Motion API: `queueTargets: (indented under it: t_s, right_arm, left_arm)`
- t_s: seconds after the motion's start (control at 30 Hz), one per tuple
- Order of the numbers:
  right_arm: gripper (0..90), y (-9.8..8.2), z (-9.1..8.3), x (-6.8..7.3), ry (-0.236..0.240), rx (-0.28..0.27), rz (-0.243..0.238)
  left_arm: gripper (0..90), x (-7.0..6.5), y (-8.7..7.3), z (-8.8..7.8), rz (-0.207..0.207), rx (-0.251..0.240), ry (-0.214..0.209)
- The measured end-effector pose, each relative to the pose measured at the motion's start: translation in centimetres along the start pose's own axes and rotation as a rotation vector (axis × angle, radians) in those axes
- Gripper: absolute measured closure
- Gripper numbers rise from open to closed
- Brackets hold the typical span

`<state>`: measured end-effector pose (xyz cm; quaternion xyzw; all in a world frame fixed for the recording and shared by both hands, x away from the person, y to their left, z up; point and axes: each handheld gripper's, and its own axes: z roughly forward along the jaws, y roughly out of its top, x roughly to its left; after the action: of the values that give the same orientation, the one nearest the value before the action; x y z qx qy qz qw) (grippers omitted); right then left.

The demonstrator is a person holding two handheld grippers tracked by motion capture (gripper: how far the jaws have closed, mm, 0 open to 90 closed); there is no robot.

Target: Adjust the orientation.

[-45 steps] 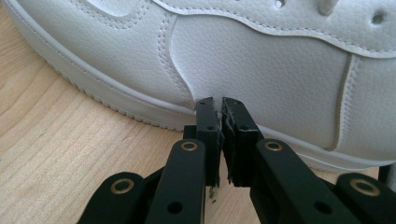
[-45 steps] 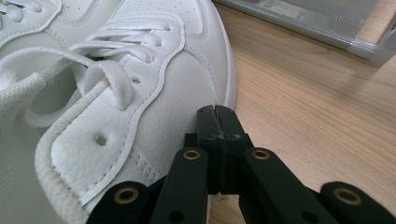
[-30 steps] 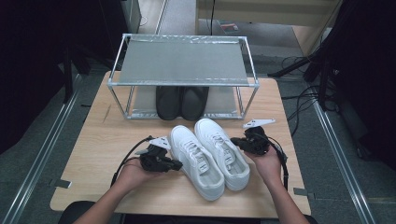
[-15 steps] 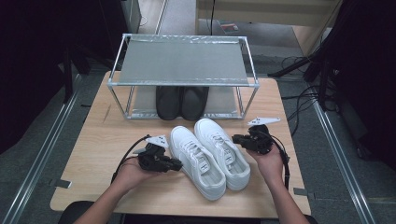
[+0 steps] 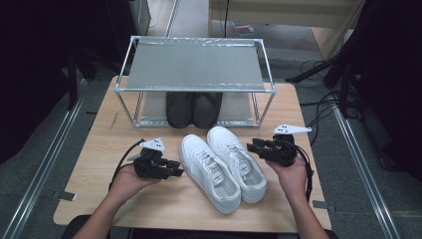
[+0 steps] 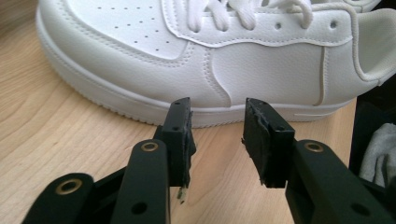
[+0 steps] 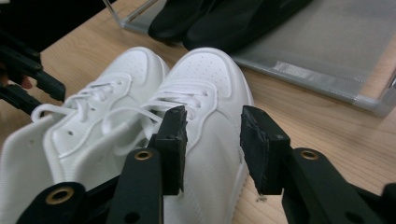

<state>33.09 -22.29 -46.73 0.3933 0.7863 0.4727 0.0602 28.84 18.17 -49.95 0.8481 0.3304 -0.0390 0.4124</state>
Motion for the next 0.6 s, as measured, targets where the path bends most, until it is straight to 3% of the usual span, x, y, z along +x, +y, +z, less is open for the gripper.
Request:
queueTargets:
  t_s: [0.27, 0.6]
  right_arm:
    - [54.5, 0.7, -0.7, 1.5, 0.017, -0.023, 0.007]
    - [48.2, 1.1, -0.6, 3.8, 0.049, -0.03, -0.026]
  left_arm:
    - [52.4, 0.5, -0.2, -0.4, -0.012, -0.015, 0.025]
    - [47.0, 1.2, -0.6, -1.3, -0.029, -0.036, 0.063]
